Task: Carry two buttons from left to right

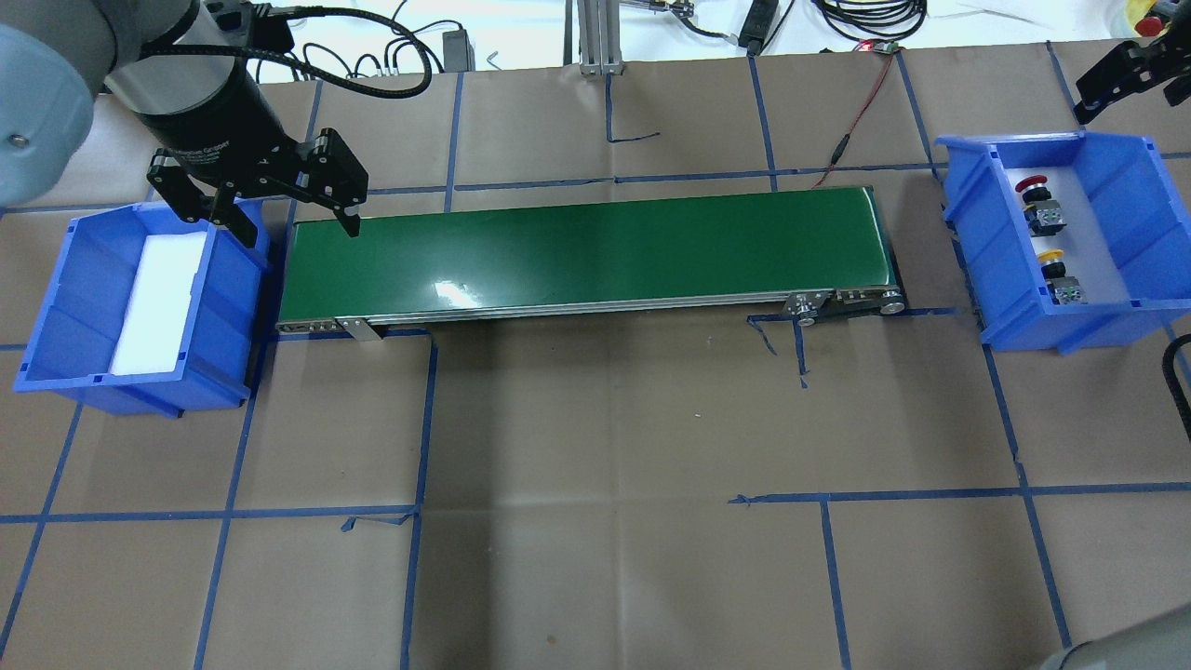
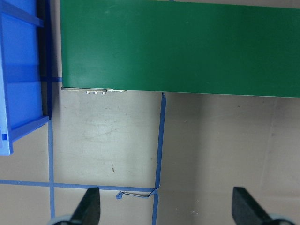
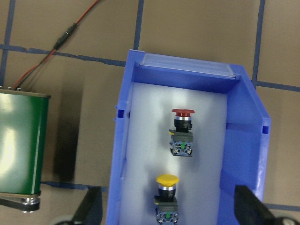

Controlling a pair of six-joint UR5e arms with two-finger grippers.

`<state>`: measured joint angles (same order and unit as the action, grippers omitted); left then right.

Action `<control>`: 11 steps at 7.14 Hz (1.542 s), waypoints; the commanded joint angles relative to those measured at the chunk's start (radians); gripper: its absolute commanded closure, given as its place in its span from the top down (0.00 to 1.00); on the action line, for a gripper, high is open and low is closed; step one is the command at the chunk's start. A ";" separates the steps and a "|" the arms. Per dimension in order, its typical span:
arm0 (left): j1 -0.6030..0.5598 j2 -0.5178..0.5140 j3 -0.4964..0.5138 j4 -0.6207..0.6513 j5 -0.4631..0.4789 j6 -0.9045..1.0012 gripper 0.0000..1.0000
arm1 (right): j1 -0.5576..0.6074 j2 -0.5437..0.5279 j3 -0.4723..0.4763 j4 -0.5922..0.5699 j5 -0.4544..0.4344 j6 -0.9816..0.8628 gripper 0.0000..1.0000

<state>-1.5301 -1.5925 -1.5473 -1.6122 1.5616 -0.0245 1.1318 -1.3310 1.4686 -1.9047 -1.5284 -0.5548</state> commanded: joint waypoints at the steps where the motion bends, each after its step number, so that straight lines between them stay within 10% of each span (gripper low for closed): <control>1: 0.001 -0.001 0.001 0.000 0.000 0.000 1.00 | 0.098 -0.104 0.061 0.076 -0.003 0.260 1.00; 7: -0.001 -0.006 0.004 0.000 0.000 0.000 1.00 | 0.457 -0.335 0.188 0.214 -0.002 0.564 1.00; 11: 0.001 -0.004 0.000 0.000 0.002 0.000 1.00 | 0.467 -0.335 0.208 0.225 -0.004 0.569 1.00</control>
<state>-1.5296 -1.5975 -1.5442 -1.6122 1.5619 -0.0245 1.5973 -1.6651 1.6711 -1.6813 -1.5319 0.0129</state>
